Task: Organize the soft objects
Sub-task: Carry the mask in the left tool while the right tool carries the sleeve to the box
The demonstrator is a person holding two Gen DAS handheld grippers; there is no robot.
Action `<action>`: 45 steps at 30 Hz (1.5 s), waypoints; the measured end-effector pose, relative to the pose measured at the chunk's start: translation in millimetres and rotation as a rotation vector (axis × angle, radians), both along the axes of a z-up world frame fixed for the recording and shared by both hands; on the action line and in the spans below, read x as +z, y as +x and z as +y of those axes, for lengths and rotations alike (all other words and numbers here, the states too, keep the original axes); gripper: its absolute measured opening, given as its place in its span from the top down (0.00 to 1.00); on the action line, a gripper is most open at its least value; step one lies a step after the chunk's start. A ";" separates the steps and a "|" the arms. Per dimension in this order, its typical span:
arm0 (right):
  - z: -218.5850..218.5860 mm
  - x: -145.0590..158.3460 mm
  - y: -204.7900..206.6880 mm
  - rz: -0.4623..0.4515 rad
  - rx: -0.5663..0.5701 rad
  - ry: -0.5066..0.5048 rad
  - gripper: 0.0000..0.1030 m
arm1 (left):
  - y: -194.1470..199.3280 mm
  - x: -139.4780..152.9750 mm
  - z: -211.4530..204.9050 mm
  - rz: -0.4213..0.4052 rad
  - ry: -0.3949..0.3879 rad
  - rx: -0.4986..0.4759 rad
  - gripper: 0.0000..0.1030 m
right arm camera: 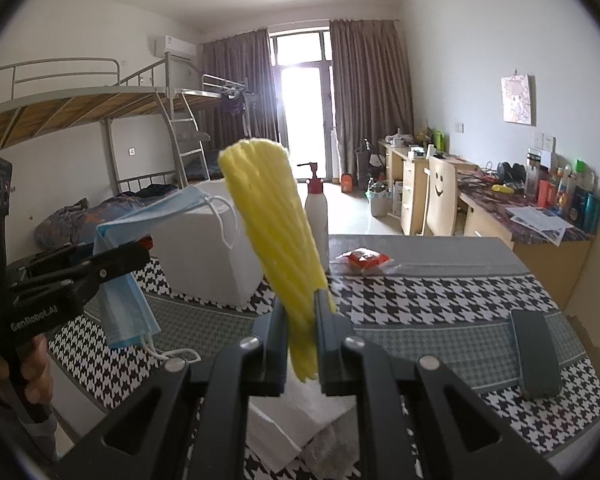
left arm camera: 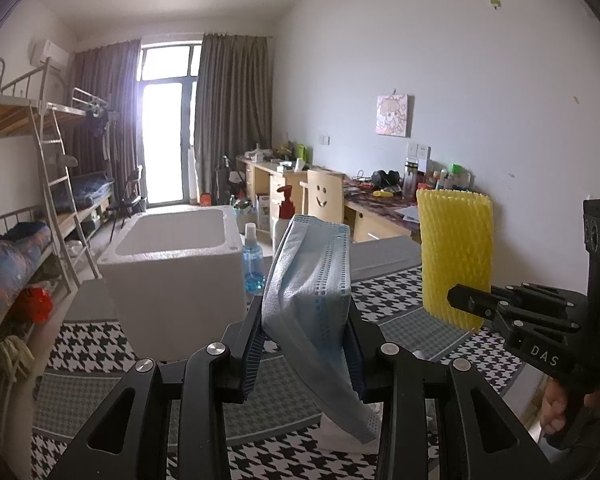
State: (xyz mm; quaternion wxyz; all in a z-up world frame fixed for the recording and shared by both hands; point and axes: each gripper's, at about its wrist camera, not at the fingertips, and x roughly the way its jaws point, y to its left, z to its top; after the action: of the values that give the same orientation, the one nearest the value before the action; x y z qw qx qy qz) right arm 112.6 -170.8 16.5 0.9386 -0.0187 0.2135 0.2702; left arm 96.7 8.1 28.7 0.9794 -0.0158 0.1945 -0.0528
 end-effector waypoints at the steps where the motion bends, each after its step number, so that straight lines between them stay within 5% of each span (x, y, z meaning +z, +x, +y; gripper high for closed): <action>1: 0.8 0.7 1.1 0.000 0.001 0.001 0.86 | 1.4 0.6 0.9 0.000 0.000 0.002 0.63; 45: 33.1 37.8 43.1 -0.029 0.059 -0.010 0.86 | 34.8 33.9 24.0 -0.042 -0.006 0.073 0.63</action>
State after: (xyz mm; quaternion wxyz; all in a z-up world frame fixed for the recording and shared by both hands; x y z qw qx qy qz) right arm 155.7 -137.7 54.3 0.9332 -0.0337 0.2006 0.2963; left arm 131.4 32.1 62.6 0.9845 -0.0247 0.1730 -0.0180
